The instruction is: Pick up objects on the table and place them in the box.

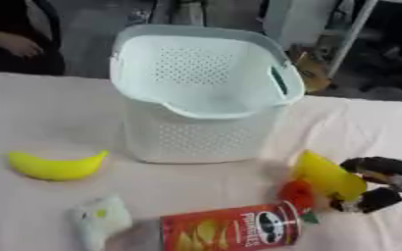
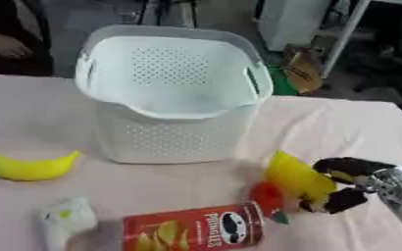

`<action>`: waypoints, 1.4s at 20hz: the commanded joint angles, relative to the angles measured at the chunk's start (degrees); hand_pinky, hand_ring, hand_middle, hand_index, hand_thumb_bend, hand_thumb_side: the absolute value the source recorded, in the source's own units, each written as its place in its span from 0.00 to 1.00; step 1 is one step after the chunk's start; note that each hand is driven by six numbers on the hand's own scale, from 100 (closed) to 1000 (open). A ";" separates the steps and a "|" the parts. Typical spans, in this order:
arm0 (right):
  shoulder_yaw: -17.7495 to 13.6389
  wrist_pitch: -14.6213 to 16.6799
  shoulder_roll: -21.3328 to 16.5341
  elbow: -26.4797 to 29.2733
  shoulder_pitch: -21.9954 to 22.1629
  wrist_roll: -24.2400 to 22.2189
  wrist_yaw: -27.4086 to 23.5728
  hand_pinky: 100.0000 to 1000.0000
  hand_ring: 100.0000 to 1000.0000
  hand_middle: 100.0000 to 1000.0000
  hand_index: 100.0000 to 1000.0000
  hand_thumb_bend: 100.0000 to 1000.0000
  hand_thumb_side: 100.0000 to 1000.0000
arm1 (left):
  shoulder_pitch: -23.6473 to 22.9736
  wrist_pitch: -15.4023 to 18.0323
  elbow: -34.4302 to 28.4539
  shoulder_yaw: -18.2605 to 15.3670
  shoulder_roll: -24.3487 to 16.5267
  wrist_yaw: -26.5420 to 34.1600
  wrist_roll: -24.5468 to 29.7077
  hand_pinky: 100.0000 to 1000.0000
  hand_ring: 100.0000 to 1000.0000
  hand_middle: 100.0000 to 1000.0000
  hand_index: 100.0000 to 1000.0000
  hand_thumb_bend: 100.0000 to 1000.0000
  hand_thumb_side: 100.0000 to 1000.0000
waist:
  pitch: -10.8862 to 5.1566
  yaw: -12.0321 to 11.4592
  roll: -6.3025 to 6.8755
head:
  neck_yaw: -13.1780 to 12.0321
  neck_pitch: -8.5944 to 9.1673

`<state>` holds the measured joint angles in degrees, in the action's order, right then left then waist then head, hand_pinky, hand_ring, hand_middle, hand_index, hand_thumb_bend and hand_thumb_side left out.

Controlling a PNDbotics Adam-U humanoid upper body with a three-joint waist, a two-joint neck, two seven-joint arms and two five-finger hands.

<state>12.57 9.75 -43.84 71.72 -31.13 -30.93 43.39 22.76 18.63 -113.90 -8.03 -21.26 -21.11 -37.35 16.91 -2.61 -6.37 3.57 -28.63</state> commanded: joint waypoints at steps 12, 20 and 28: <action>-2.43 -2.17 -7.35 4.63 -0.14 2.93 -3.27 0.95 1.00 0.87 0.62 0.00 0.79 | 1.22 -0.39 -0.69 -0.42 -1.53 -0.18 0.36 0.67 0.64 0.65 0.73 0.00 1.00 | -1.11 0.19 1.01 | 0.23 0.38; -2.88 -2.67 -10.53 7.00 0.17 4.17 -5.04 0.95 1.00 0.87 0.60 0.00 0.78 | 1.40 -0.50 -0.69 -0.33 -1.64 -0.24 0.55 0.67 0.64 0.65 0.73 0.00 1.00 | -1.23 0.28 1.03 | 0.65 0.24; -3.93 -3.67 -14.01 10.18 0.80 5.85 -7.10 0.95 1.00 0.87 0.57 0.00 0.76 | 1.59 -0.41 -0.69 -0.21 -1.72 -0.22 0.81 0.67 0.64 0.65 0.73 0.00 1.00 | -1.43 0.45 0.92 | 0.95 0.44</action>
<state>9.86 6.27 -54.41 80.53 -29.88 -25.55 36.98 23.57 18.14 -113.90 -8.03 -21.29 -21.19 -36.81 16.83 -2.27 -5.59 4.35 -28.63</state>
